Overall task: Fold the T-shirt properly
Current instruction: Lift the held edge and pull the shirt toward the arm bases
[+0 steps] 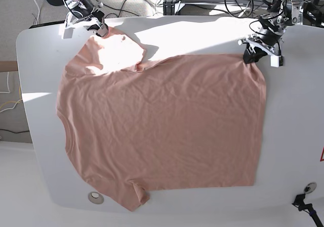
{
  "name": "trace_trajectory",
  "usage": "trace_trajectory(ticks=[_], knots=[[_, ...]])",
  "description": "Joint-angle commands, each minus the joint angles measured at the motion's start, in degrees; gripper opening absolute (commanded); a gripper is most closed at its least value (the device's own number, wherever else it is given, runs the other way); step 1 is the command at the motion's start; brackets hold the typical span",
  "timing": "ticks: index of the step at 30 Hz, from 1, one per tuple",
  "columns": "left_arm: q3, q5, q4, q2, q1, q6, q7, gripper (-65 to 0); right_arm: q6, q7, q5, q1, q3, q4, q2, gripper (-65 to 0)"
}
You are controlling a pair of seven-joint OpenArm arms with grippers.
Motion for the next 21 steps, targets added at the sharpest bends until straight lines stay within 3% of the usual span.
trace_trajectory(ticks=[1,4,6,13,16,21], knots=[[-0.3,0.0,0.5,-0.5,0.5,0.2,0.6,-57.0,0.8,0.3,1.0,0.3,0.2,0.8,0.5,-65.0],[-0.4,0.0,1.0,-0.6,0.7,0.2,0.6,-58.3,0.8,0.3,1.0,0.4,0.2,1.0,0.5,-65.0],[-0.5,0.0,1.0,-0.6,0.7,0.2,0.6,-65.0,0.8,0.3,1.0,0.4,0.2,1.1,0.5,-65.0],[-0.5,0.0,3.0,-0.9,2.9,0.2,3.2,-65.0,1.2,0.3,1.1,-1.7,0.2,1.3,0.6,-65.0],[-0.6,0.0,6.2,-0.9,7.0,0.2,3.6,-65.0,4.7,0.3,1.0,-3.6,0.6,1.9,0.8,-65.0],[-0.6,0.0,8.8,-0.9,12.6,0.2,3.6,-65.0,5.7,0.4,0.9,-7.8,0.6,3.0,0.8,-65.0]])
